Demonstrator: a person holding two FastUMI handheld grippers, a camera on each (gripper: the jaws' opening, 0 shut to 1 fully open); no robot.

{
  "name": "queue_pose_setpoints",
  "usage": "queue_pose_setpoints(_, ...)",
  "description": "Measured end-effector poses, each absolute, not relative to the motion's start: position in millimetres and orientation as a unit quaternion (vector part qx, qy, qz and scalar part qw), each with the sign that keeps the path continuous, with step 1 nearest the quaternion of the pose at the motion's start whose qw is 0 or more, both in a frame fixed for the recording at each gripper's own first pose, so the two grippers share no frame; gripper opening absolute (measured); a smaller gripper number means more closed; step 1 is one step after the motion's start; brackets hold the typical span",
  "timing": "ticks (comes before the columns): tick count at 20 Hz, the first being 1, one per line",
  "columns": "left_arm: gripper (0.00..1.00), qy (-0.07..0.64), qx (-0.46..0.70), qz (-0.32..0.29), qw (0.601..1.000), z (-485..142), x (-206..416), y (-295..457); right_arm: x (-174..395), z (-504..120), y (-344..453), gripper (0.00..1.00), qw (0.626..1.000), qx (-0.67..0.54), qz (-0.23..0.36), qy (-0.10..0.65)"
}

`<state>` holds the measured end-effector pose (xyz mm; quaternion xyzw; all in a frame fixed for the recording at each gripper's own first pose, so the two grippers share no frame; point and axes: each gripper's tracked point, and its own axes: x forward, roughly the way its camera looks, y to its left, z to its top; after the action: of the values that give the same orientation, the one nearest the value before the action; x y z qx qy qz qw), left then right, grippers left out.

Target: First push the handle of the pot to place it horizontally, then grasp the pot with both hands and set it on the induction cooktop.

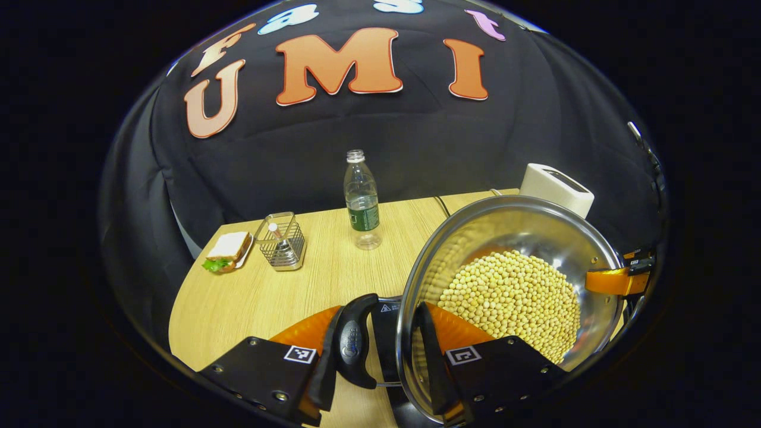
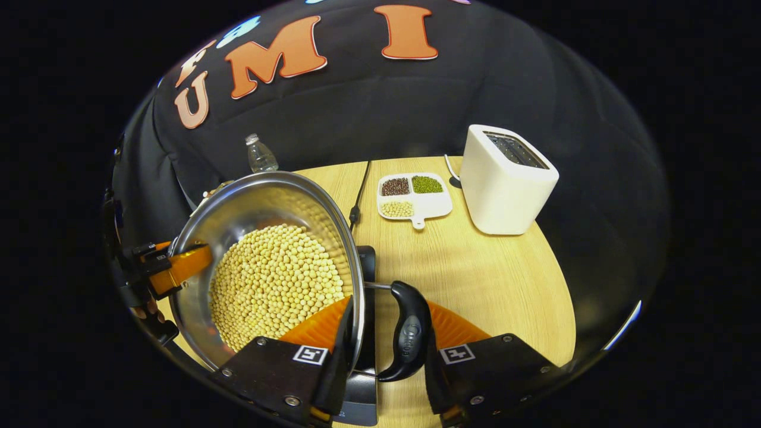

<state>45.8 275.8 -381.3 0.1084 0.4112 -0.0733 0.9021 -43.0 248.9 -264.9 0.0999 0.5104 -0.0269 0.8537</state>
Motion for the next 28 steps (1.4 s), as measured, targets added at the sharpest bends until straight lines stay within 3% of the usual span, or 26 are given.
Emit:
queue_pose_setpoints(24, 0.64, 0.446, 0.106, -0.069, 0.886, -381, 47, 273, -39, -256, 242, 0.54, 0.842, 0.119, -0.02, 0.526)
queue_pose_setpoints(28, 0.68, 0.442, 0.097, -0.07, 0.889, -382, 46, 271, -43, -251, 243, 0.63, 0.846, 0.117, 0.006, 0.521)
